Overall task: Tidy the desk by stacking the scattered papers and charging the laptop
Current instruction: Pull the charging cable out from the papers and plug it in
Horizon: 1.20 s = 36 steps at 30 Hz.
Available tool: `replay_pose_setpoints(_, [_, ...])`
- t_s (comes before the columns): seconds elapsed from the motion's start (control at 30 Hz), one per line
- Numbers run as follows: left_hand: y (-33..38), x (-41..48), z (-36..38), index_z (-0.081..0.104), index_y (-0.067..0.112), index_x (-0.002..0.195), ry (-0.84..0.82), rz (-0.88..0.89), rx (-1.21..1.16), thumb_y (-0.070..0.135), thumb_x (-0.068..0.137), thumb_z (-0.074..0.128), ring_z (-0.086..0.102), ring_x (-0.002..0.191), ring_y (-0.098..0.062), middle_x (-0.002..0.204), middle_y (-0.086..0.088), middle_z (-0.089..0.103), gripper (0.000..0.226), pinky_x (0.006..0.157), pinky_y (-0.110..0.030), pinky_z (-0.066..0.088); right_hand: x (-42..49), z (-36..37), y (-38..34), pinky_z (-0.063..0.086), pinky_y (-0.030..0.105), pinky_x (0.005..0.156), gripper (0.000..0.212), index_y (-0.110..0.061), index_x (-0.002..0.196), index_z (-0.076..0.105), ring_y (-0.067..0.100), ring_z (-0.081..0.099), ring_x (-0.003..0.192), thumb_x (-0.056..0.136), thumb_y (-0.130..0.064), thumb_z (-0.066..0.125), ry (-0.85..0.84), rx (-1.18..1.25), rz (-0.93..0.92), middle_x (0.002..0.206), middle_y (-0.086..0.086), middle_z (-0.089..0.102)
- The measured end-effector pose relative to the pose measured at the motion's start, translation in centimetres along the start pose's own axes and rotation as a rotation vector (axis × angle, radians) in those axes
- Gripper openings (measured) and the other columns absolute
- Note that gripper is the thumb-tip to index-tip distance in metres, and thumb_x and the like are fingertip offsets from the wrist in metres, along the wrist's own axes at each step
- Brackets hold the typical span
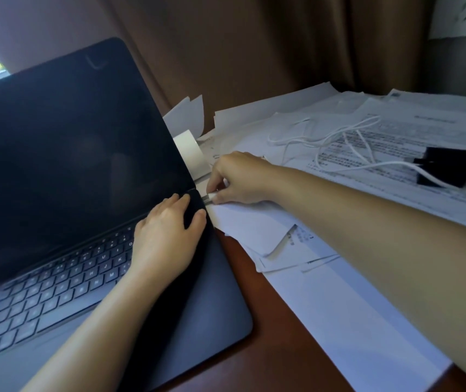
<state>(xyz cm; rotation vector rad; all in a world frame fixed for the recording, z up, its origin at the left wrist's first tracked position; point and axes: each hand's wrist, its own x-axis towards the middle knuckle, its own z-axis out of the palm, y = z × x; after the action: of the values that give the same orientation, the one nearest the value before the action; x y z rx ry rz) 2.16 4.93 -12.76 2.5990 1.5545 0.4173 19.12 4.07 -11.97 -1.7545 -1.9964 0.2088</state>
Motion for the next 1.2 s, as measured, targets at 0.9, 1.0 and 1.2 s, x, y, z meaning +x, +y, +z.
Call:
replay_pose_setpoints(0.9, [0.3, -0.1, -0.2, 0.042, 0.015, 0.142, -0.036, 0.010, -0.004, 0.039, 0.099, 0.039, 0.024, 0.142, -0.023, 0.155, -0.005, 0.029, 0.050, 0.111, -0.036, 0.021, -0.3, 1.2, -0.5, 0.043, 0.035, 0.077, 0.022, -0.006, 0.094, 0.071, 0.020, 0.053, 0.086, 0.093, -0.021, 0.055, 0.081, -0.149, -0.122, 0.096, 0.004, 0.058])
replay_pose_setpoints(1.0, [0.2, -0.2, -0.2, 0.040, 0.016, 0.144, -0.043, 0.016, -0.001, 0.039, 0.099, 0.039, 0.022, 0.143, -0.023, 0.156, -0.006, 0.028, 0.051, 0.112, -0.035, 0.020, -0.2, 1.1, -0.4, 0.042, 0.033, 0.075, 0.022, -0.007, 0.094, 0.071, 0.019, 0.052, 0.086, 0.093, -0.022, 0.056, 0.062, -0.163, -0.132, 0.096, 0.003, 0.058])
replay_pose_setpoints(1.2, [0.1, -0.1, 0.1, 0.038, 0.016, 0.145, -0.028, 0.026, -0.007, 0.039, 0.099, 0.038, 0.023, 0.142, -0.024, 0.156, -0.007, 0.028, 0.052, 0.112, -0.034, 0.021, -0.3, 1.5, -0.6, 0.045, 0.037, 0.078, 0.022, -0.006, 0.094, 0.071, 0.020, 0.054, 0.086, 0.093, -0.021, 0.055, 0.079, -0.166, -0.123, 0.097, 0.005, 0.059])
